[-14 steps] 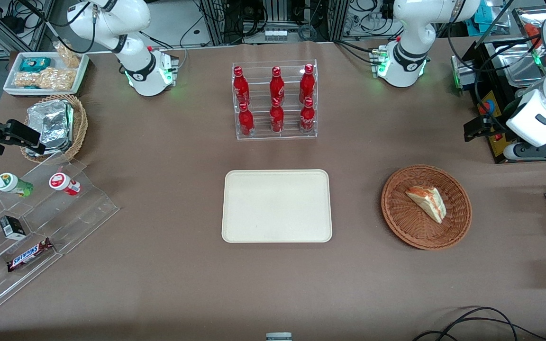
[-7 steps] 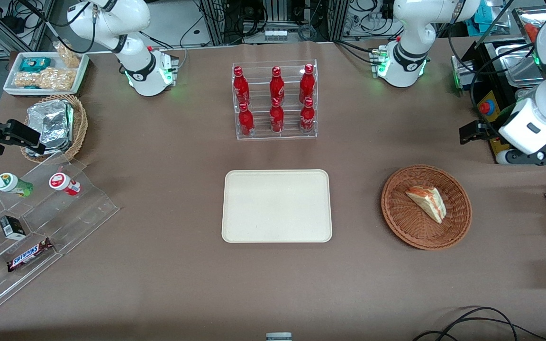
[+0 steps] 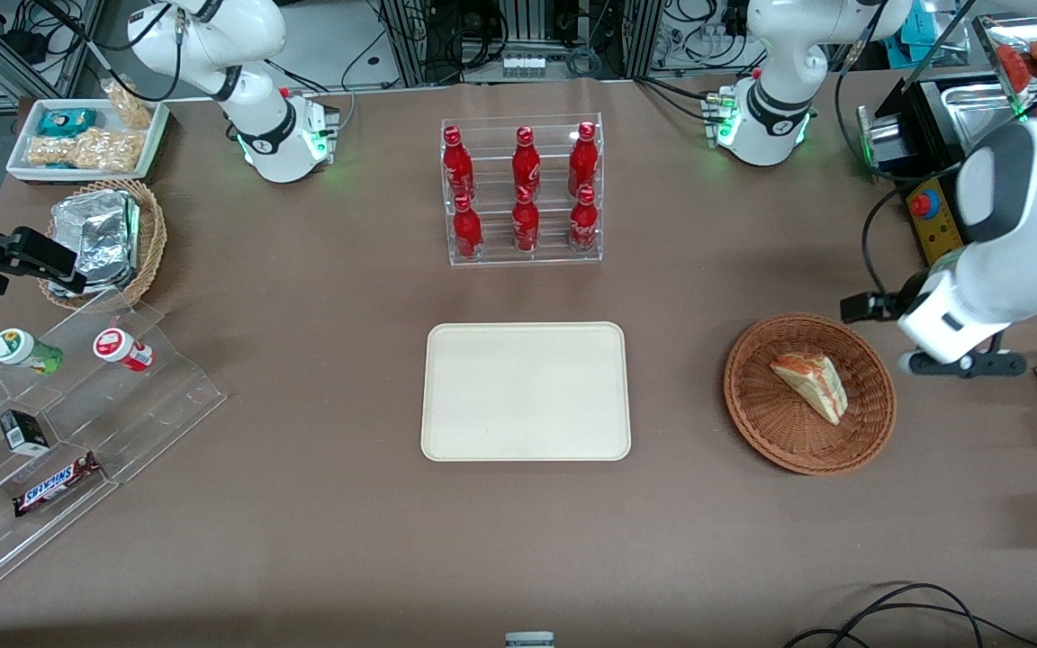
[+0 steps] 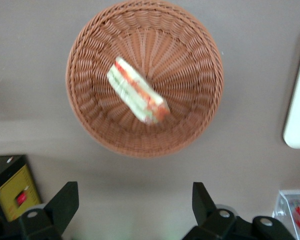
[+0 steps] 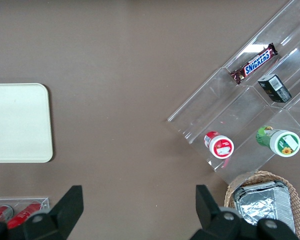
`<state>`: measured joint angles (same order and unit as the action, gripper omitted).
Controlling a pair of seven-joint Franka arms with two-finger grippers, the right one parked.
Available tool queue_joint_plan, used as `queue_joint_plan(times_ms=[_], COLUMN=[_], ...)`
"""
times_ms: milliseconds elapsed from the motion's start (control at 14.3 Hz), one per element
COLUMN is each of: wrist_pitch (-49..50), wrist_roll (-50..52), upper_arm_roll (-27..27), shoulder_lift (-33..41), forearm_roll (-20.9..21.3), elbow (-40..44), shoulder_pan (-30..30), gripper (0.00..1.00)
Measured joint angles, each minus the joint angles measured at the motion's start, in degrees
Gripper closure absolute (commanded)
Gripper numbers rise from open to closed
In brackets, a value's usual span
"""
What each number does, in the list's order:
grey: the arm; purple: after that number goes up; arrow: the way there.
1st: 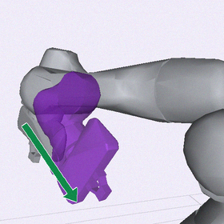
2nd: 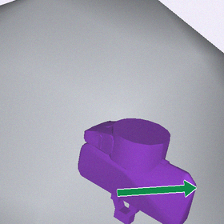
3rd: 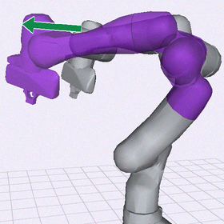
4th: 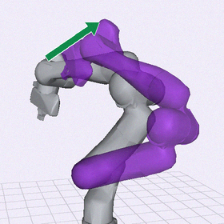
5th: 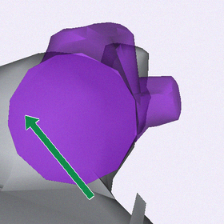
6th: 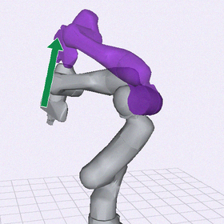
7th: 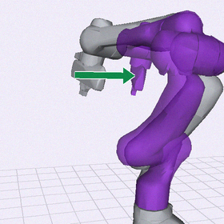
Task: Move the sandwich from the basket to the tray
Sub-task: 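Lower the open left gripper onto the wrapped sandwich in the basket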
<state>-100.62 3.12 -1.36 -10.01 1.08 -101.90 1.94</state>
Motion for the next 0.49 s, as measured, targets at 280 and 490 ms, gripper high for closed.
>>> queue_joint_plan(times_ms=[280,490], wrist_pitch=[-14.2,-24.6], wrist_roll=[14.7,34.7], upper_arm_roll=[0.1,0.2], shoulder_lift=[-0.5,-1.5], forearm_roll=[0.0,0.0], elbow=[-9.4,-15.5], shoulder_pan=[0.0,0.0], gripper=[0.00,0.00])
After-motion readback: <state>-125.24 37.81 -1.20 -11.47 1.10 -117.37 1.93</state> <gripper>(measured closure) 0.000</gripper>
